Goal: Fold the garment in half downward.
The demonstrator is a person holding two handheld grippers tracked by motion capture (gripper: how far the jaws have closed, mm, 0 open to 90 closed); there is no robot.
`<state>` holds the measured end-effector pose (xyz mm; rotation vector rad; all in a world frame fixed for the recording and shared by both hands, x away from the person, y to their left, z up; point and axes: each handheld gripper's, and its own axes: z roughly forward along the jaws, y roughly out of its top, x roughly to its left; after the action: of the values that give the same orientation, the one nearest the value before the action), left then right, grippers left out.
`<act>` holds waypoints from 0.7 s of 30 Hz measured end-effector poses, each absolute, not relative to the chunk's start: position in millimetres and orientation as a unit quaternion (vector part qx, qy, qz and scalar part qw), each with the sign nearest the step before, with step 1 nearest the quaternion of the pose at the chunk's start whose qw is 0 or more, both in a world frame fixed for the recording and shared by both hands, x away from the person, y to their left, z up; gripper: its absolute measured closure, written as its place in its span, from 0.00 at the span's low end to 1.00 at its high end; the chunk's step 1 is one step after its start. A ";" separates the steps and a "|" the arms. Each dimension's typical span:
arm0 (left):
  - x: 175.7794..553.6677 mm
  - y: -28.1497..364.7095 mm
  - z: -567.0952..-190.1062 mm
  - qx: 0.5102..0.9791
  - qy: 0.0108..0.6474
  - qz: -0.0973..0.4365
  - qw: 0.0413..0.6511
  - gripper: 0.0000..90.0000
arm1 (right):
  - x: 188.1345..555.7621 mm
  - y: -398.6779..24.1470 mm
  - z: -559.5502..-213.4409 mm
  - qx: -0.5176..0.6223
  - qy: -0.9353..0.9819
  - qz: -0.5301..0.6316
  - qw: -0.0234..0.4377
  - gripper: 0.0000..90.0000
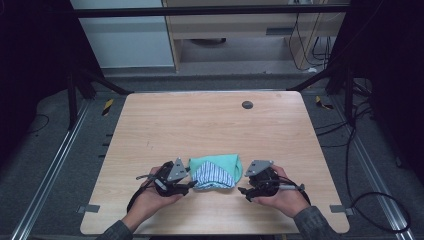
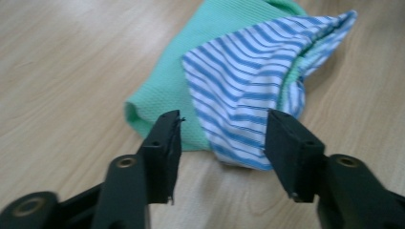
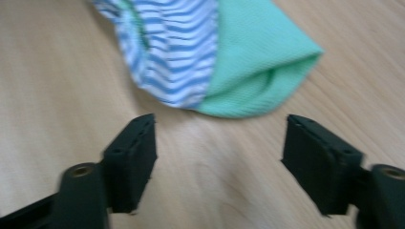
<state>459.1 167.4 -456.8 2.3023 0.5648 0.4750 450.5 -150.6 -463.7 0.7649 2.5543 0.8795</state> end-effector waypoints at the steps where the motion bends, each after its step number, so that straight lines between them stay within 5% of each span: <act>1: 462.0 169.9 -454.9 0.889 0.224 0.185 0.355 0.42 | 453.0 -153.7 -463.3 0.277 0.893 0.311 0.168 0.21; 9: 496.5 197.8 -448.9 0.873 0.288 0.182 0.349 0.16 | 480.5 -172.9 -463.2 0.349 0.857 0.329 0.189 0.06; 21: 546.2 234.5 -474.5 0.853 0.373 0.173 0.321 0.09 | 531.6 -190.1 -488.9 0.438 0.816 0.321 0.198 0.09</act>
<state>546.2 234.5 -474.5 2.2417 0.9792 0.4535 531.6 -190.1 -488.9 1.2267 2.2830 0.8989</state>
